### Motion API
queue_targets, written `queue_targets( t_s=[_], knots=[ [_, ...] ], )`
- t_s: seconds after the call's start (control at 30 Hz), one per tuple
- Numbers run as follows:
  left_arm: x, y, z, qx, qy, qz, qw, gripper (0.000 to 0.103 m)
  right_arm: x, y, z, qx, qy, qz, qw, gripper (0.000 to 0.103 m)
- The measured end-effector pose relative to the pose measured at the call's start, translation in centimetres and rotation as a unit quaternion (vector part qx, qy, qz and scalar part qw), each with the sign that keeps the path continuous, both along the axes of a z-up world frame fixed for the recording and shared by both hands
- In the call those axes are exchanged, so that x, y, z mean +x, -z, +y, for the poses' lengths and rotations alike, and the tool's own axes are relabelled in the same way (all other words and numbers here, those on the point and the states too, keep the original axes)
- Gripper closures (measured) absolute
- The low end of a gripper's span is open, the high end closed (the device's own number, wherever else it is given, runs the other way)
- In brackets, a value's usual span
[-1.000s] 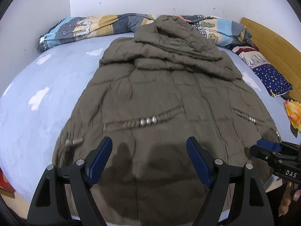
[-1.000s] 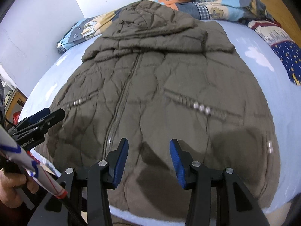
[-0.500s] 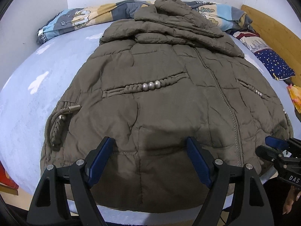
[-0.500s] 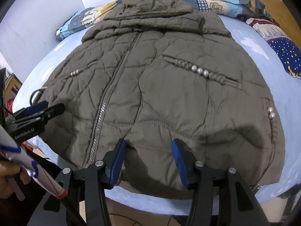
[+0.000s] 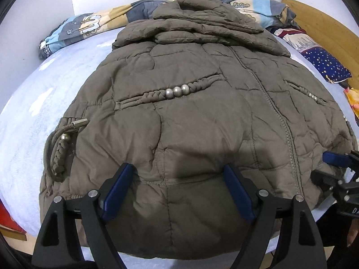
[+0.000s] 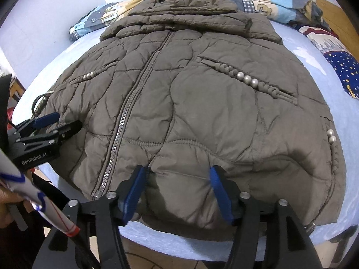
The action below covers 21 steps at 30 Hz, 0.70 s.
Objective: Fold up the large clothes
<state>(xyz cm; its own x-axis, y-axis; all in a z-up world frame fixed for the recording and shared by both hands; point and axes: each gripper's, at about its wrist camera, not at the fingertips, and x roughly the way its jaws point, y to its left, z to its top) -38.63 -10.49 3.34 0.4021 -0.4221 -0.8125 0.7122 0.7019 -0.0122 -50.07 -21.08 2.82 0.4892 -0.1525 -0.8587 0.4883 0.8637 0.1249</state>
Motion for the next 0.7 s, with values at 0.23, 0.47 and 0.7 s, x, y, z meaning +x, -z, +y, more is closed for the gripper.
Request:
queue_targets(
  t_s=[0.23, 0.47, 0.7],
  knots=[
    [0.4, -1.2, 1.6, -0.025, -0.018, 0.015, 0.9994, 0.020, -0.9, -0.5, 0.2, 0.008, -0.013, -0.023, 1.000, 0.028],
    [2.6, -4.9, 5.9, -0.078, -0.073, 0.005, 0.9943, 0.020, -5.3, -4.4, -3.1, 0.026, 0.038, -0.105, 0.993, 0.028],
    [6.4, -3.7, 11.4, -0.083, -0.157, 0.039, 0.9833, 0.020, -12.4, -5.4, -9.1, 0.022, 0.157, -0.118, 0.980, 0.029]
  ],
)
